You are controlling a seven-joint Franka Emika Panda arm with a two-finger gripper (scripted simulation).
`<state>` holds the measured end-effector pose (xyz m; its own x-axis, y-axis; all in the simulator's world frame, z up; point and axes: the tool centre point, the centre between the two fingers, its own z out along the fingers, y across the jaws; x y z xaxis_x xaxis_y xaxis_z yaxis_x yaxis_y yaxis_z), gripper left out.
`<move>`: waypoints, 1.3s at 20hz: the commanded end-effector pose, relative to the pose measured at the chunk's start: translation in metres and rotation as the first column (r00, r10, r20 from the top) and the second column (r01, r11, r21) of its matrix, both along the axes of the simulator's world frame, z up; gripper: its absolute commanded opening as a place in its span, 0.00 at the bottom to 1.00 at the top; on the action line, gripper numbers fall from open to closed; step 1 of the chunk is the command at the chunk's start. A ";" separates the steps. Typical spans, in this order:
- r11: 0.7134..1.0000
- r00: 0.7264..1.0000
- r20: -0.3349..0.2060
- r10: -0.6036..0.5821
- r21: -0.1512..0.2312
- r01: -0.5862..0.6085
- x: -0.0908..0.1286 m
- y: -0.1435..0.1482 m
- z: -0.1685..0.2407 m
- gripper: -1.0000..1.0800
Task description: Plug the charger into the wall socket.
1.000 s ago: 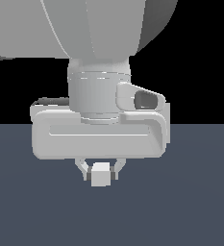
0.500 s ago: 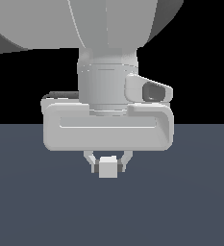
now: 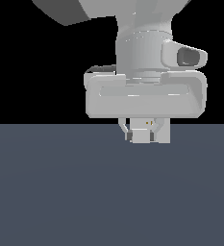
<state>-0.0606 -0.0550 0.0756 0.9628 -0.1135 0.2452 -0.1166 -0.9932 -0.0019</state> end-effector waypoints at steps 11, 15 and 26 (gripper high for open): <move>0.998 0.998 -0.001 -0.063 -0.001 0.063 0.008 -0.030 0.025 0.00; 0.998 0.998 -0.001 -0.063 -0.001 0.063 0.009 -0.030 0.024 0.00; 0.998 0.998 -0.001 -0.063 -0.001 0.063 0.039 -0.036 0.024 0.00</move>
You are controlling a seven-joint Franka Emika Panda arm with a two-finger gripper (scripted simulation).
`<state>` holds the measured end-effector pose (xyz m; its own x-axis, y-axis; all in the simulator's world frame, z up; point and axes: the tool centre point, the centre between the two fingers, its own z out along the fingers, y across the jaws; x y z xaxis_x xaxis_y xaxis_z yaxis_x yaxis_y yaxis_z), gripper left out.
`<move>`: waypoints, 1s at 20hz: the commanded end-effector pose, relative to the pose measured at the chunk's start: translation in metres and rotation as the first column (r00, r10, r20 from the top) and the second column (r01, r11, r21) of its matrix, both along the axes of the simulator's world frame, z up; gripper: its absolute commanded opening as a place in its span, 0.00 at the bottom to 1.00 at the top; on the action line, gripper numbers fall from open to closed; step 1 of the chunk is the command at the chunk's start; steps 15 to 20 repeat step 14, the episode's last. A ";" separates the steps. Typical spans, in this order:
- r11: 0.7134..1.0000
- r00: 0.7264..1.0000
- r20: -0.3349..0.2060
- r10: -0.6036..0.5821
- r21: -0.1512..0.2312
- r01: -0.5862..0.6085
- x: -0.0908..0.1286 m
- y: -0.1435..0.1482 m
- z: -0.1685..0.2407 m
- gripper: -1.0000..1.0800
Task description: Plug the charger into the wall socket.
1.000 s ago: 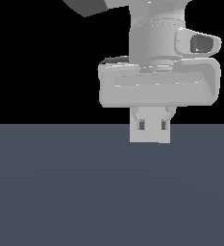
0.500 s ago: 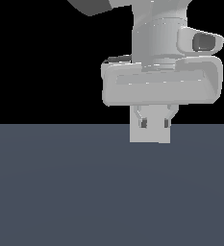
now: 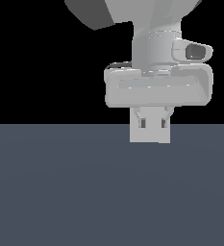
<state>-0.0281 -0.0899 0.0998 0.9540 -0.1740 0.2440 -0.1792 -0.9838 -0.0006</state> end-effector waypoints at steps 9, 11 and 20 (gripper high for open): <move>1.000 1.000 0.000 0.000 -0.001 0.000 0.025 -0.004 0.000 0.00; 1.000 1.000 0.000 0.000 -0.001 0.000 0.026 -0.005 0.000 0.00; 1.000 1.000 0.000 0.000 -0.001 0.000 0.025 -0.004 0.000 0.00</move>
